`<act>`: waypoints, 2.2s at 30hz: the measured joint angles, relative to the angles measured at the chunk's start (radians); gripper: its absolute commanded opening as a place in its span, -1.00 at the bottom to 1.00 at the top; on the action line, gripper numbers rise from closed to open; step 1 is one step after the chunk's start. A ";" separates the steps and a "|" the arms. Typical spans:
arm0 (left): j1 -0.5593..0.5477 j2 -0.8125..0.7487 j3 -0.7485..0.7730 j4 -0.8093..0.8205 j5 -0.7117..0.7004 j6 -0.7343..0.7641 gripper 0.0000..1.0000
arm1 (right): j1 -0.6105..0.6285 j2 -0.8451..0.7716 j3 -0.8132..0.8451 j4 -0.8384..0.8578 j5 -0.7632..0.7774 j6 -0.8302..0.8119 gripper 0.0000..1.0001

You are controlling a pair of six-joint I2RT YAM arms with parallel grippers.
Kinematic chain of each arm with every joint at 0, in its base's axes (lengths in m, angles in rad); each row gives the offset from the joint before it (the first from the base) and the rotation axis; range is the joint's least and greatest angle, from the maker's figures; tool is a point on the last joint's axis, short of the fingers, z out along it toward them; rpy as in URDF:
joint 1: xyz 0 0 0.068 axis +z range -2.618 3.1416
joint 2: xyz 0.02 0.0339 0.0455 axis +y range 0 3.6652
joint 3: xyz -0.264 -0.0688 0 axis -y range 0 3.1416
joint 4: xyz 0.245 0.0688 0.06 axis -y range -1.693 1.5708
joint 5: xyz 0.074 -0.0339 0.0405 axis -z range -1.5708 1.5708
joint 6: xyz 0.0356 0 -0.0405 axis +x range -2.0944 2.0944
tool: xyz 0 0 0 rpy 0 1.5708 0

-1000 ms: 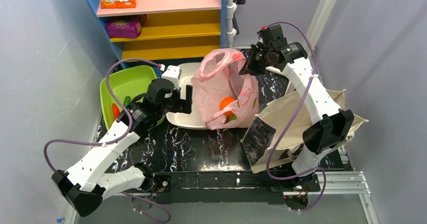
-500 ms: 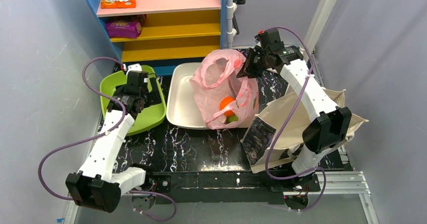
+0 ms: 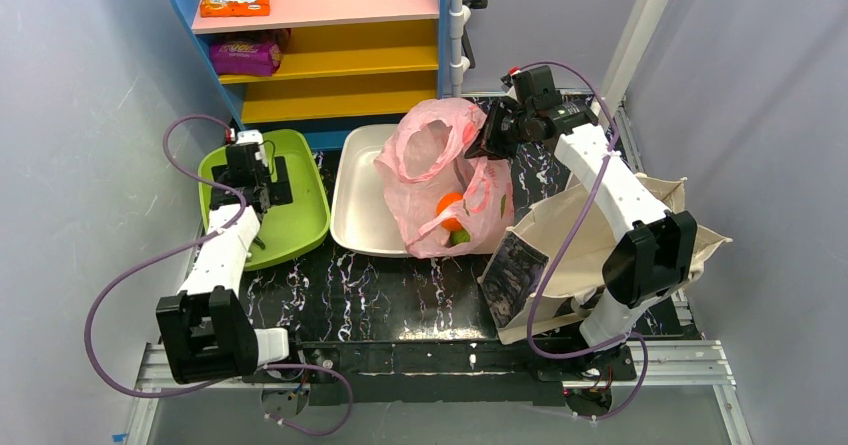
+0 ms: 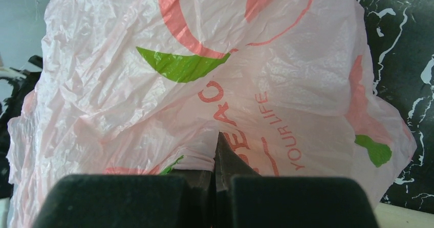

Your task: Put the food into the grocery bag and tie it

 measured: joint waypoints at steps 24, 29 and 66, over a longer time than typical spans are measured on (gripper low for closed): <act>0.239 0.483 0.055 0.299 0.075 0.103 0.70 | 0.000 -0.016 -0.031 0.042 -0.074 0.000 -0.97; 0.241 0.485 0.057 0.304 0.098 0.105 0.42 | 0.000 -0.016 -0.030 0.042 -0.074 0.005 -0.97; 0.246 0.552 0.152 0.206 0.347 0.100 -1.00 | 0.000 -0.016 -0.023 0.032 -0.076 0.018 -0.97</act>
